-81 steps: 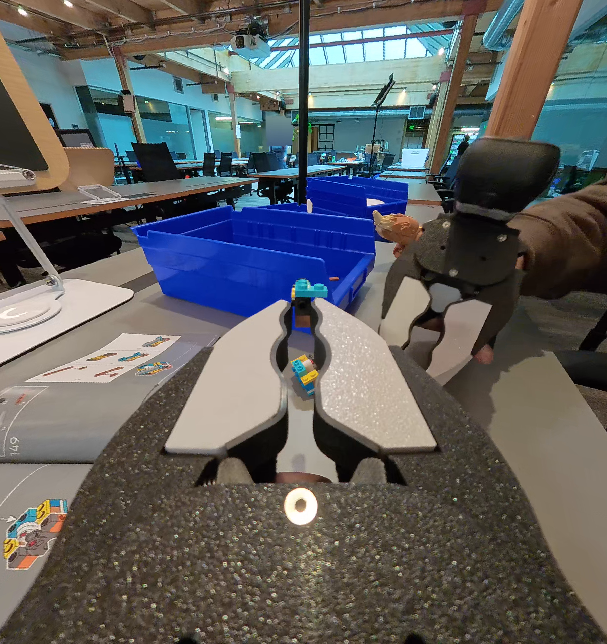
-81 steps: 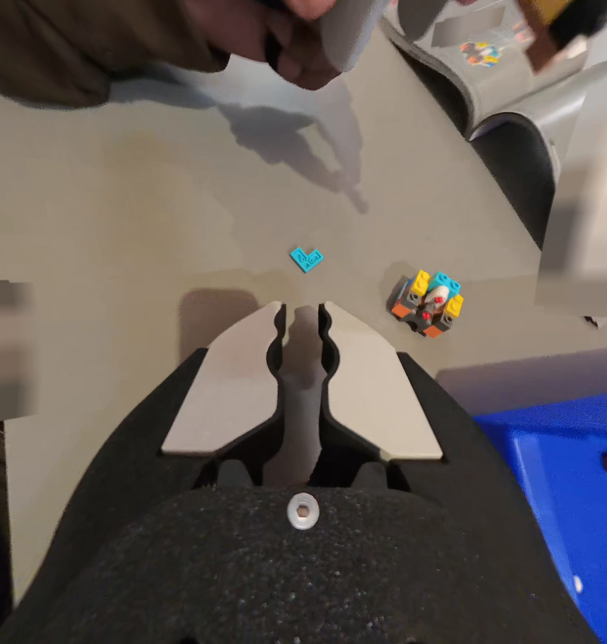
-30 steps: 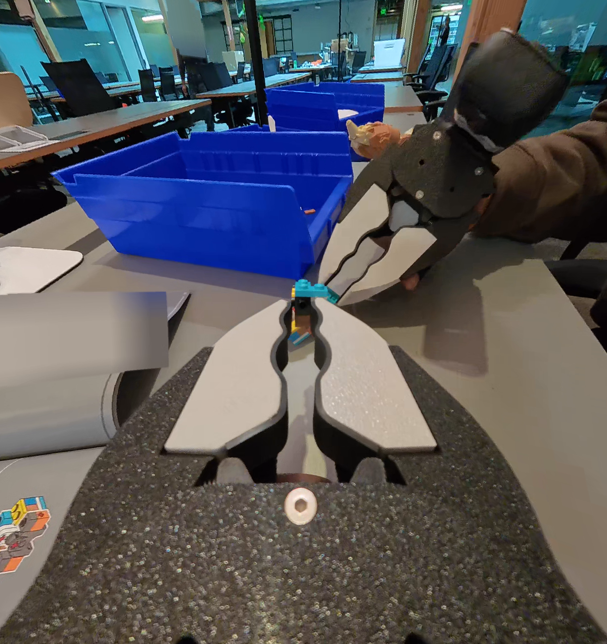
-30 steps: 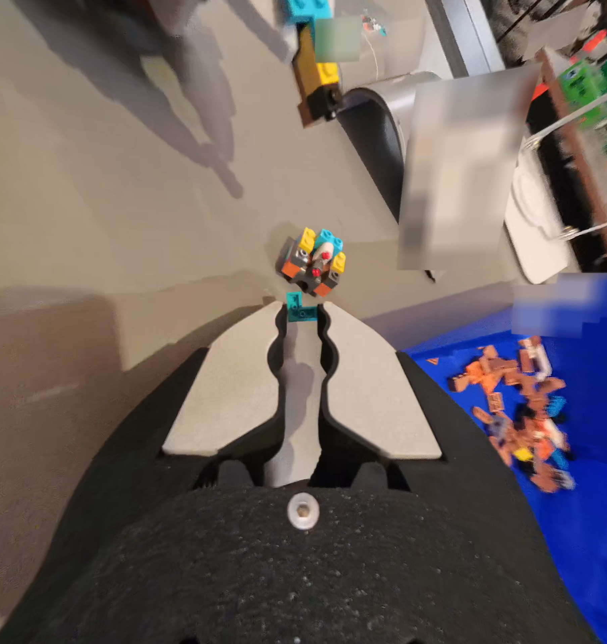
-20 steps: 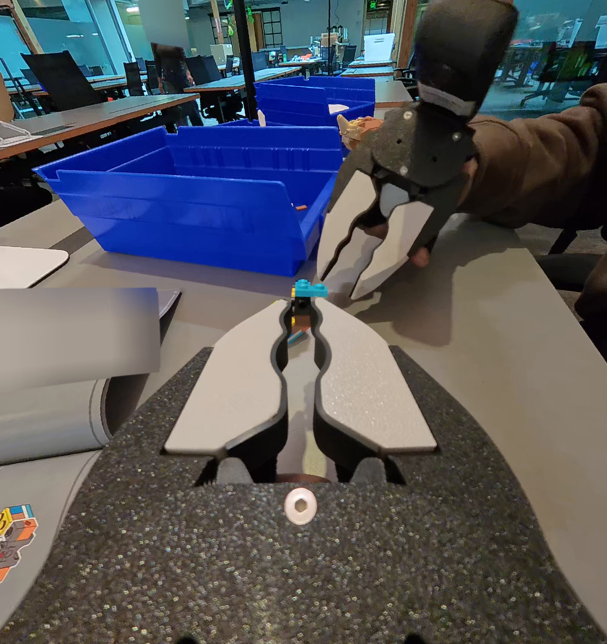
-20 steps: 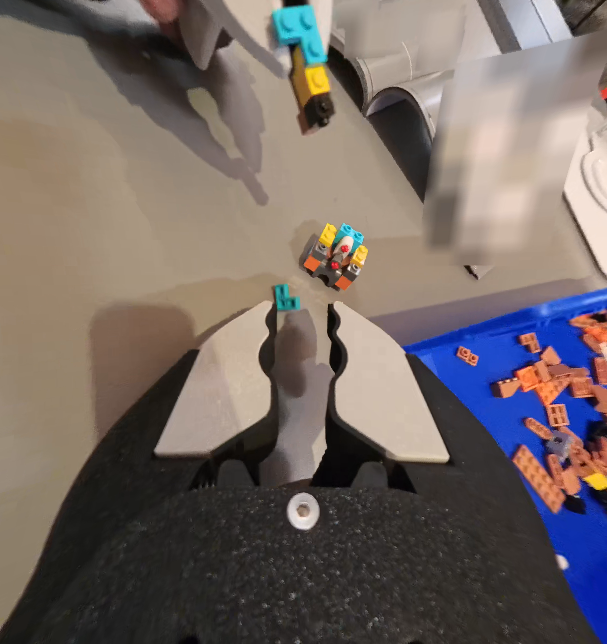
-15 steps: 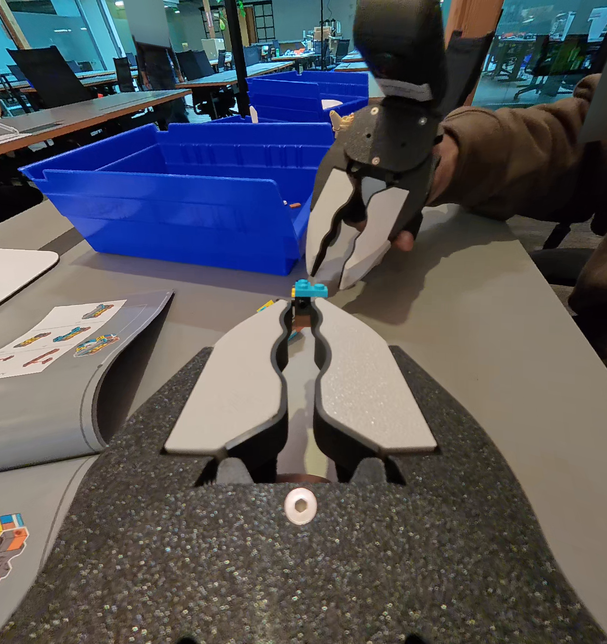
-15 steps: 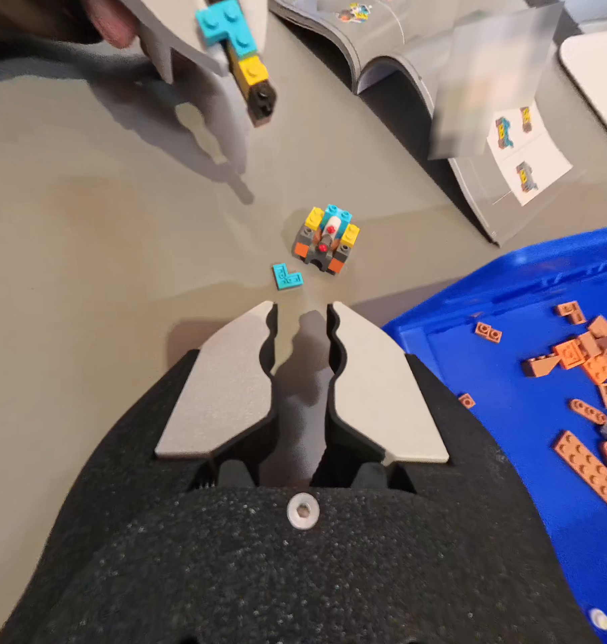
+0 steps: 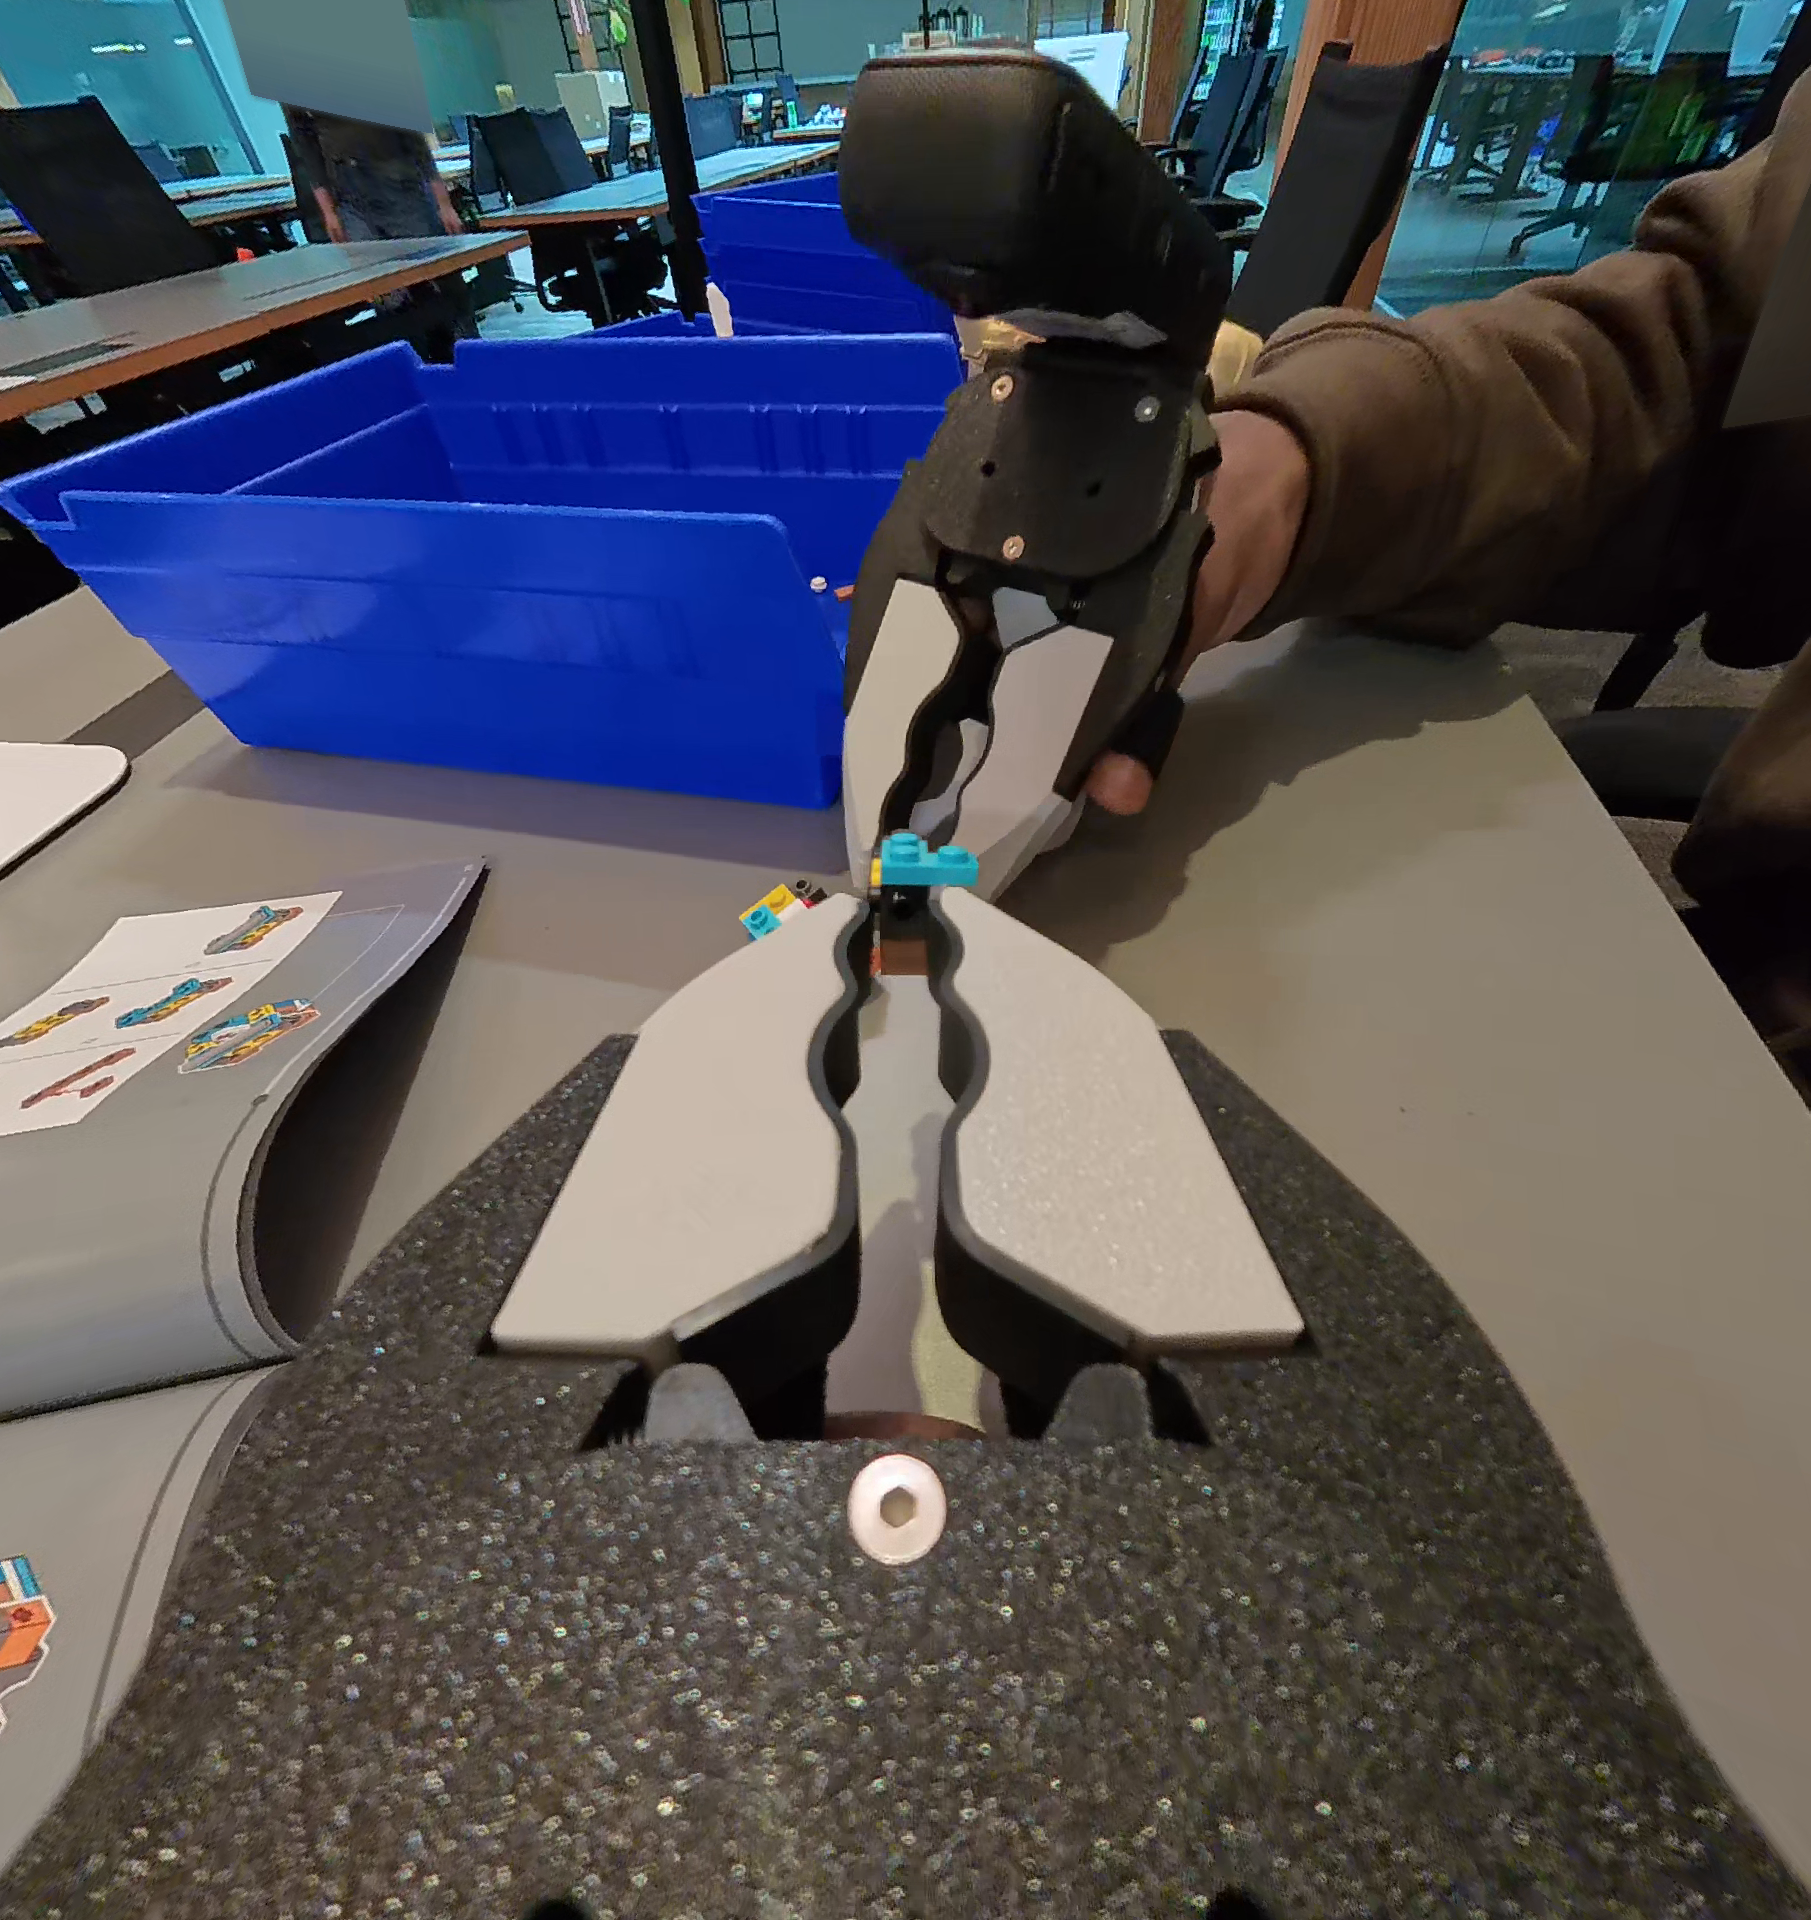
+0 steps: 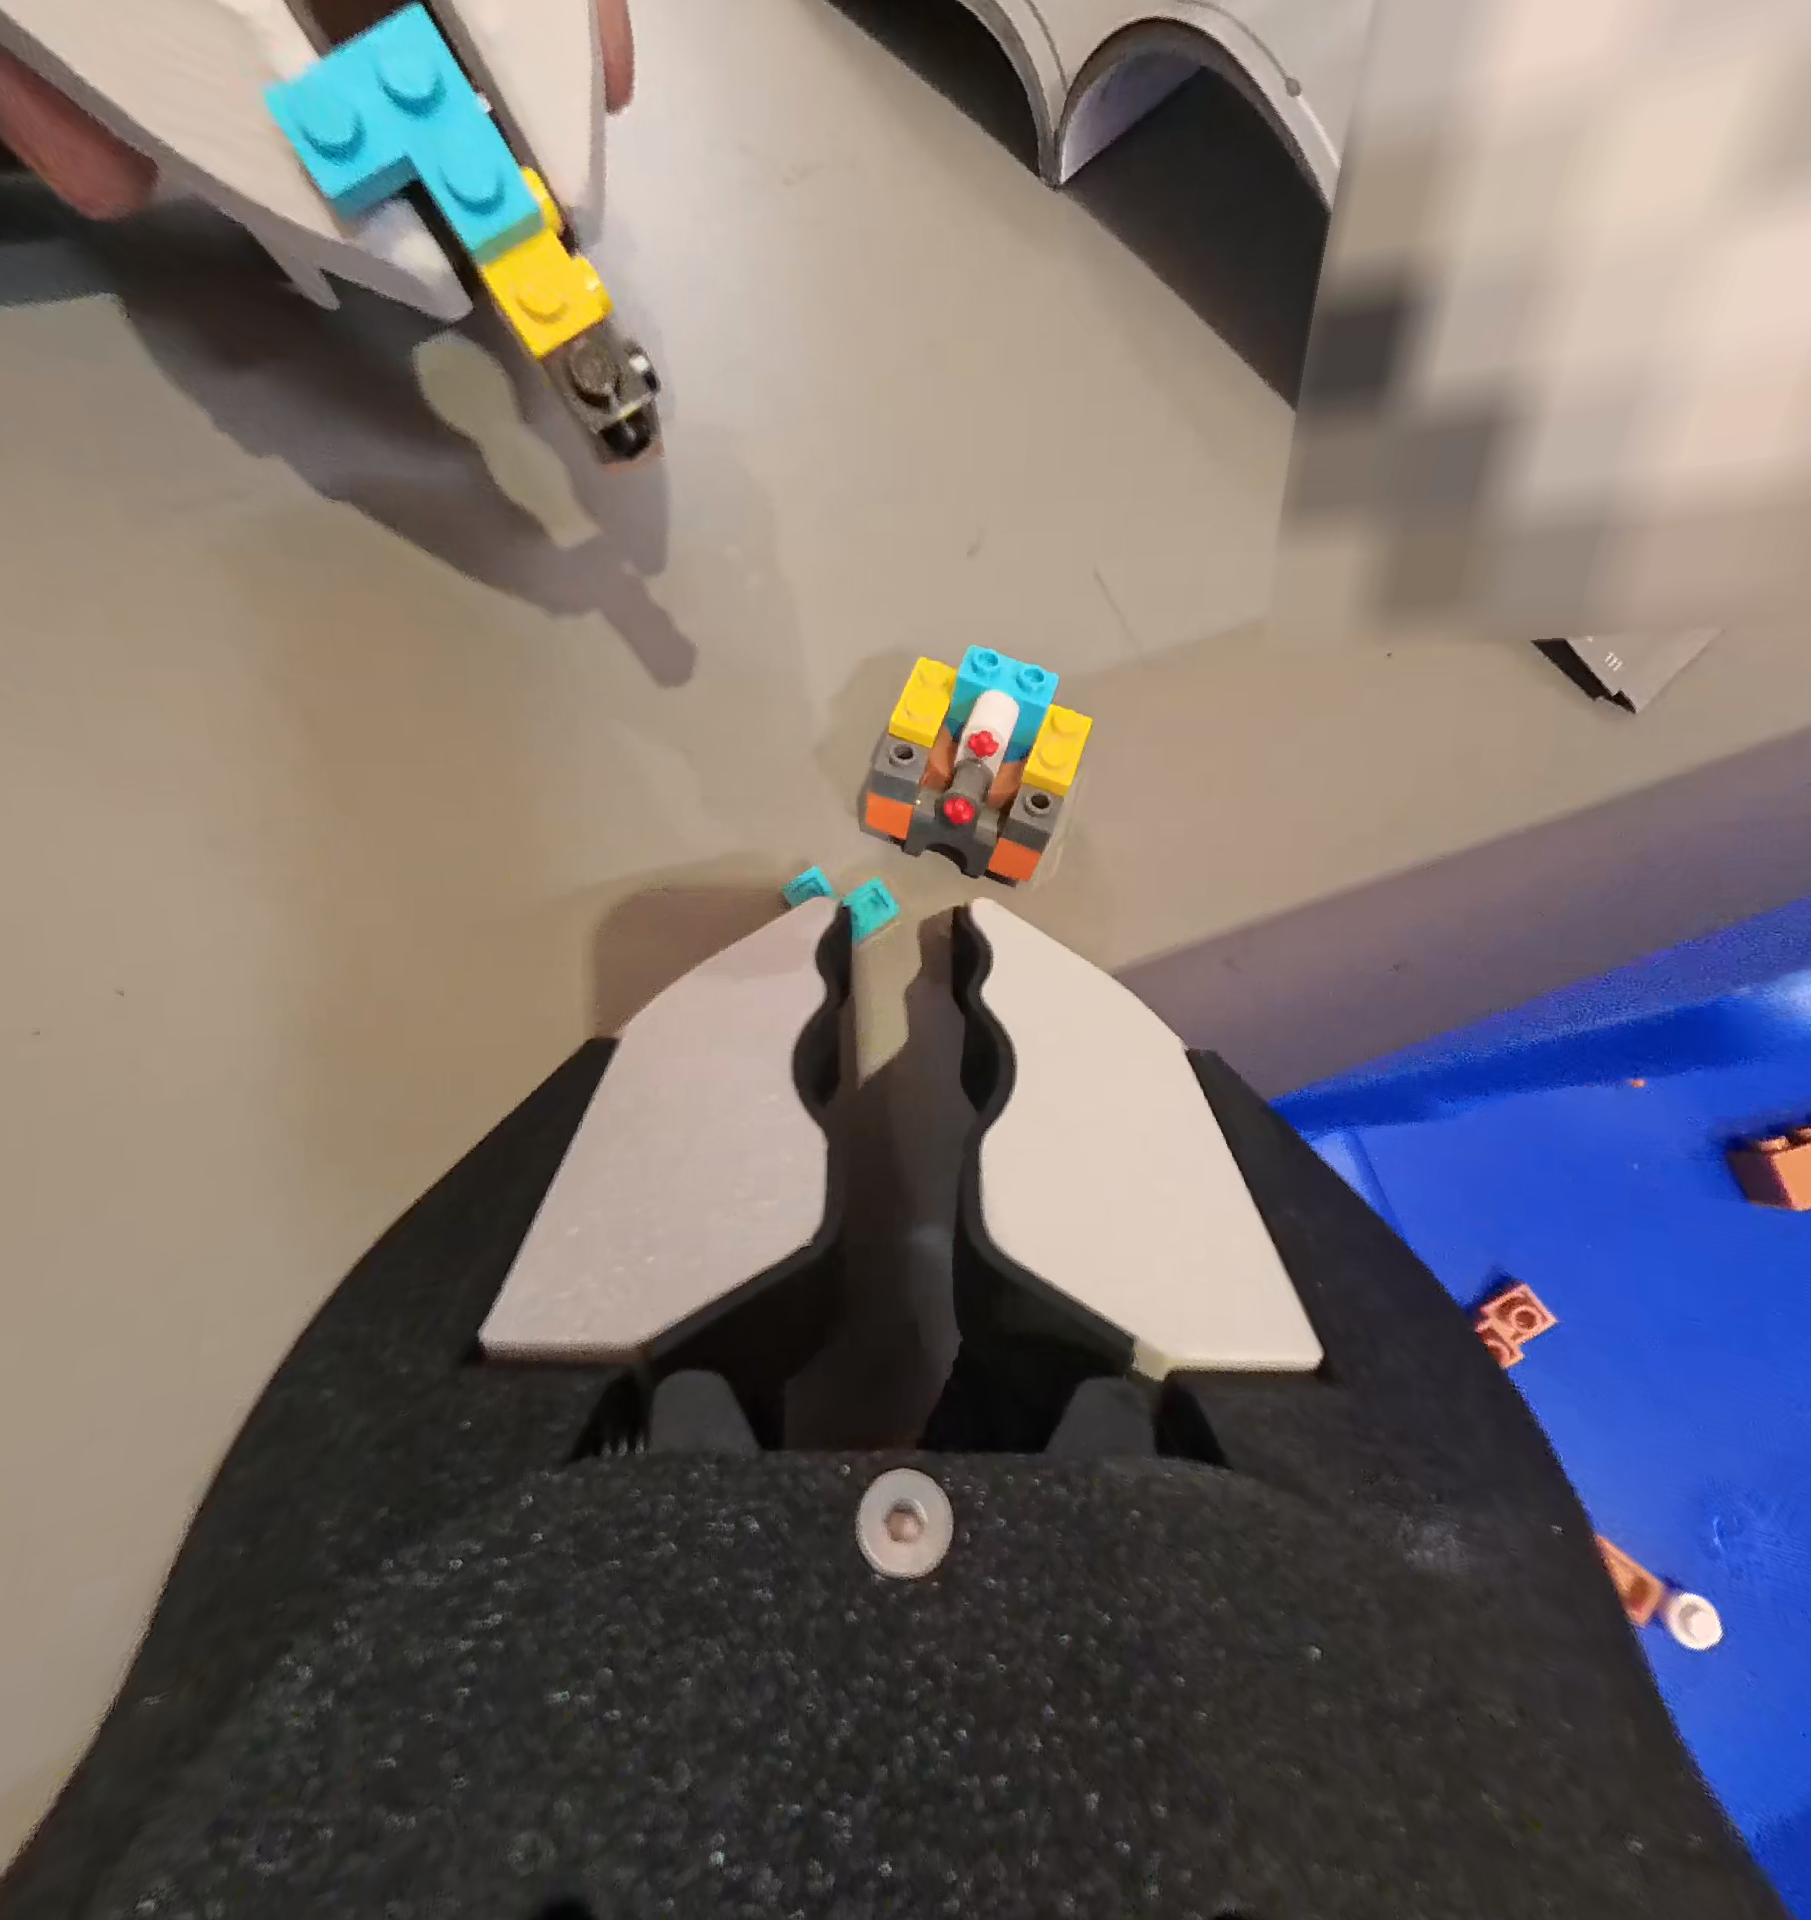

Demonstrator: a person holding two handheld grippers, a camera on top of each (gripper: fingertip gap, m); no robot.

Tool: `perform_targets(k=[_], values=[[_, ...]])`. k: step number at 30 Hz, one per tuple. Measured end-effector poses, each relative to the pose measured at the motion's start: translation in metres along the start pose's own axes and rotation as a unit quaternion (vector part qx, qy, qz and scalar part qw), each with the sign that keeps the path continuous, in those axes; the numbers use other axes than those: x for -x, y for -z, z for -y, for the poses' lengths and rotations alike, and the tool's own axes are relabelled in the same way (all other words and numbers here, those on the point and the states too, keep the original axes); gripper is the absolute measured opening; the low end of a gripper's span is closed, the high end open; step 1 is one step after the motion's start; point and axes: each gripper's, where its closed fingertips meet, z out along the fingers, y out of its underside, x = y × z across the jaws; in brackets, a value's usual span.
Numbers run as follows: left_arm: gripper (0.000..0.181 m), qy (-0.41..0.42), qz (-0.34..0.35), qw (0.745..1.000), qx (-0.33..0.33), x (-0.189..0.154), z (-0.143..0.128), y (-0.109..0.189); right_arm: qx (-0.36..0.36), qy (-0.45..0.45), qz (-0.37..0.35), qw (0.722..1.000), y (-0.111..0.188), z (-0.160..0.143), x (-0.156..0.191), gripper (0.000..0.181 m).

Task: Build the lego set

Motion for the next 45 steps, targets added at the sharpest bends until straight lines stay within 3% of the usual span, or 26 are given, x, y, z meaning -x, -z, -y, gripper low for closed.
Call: perform_targets(k=[17,26,45], values=[[0.01,-0.003,-0.007,1.0,0.012,-0.003,-0.003,-0.002,0.005,0.109,-0.015,0.994,0.009,-0.002,0.009,0.019],[0.01,-0.005,-0.005,1.0,0.013,-0.003,-0.002,-0.001,0.02,0.125,0.024,0.992,0.004,-0.001,0.013,0.019],[0.01,-0.012,-0.013,1.0,0.012,-0.008,0.001,-0.001,0.02,0.152,0.028,0.988,0.005,-0.008,0.025,0.014]])
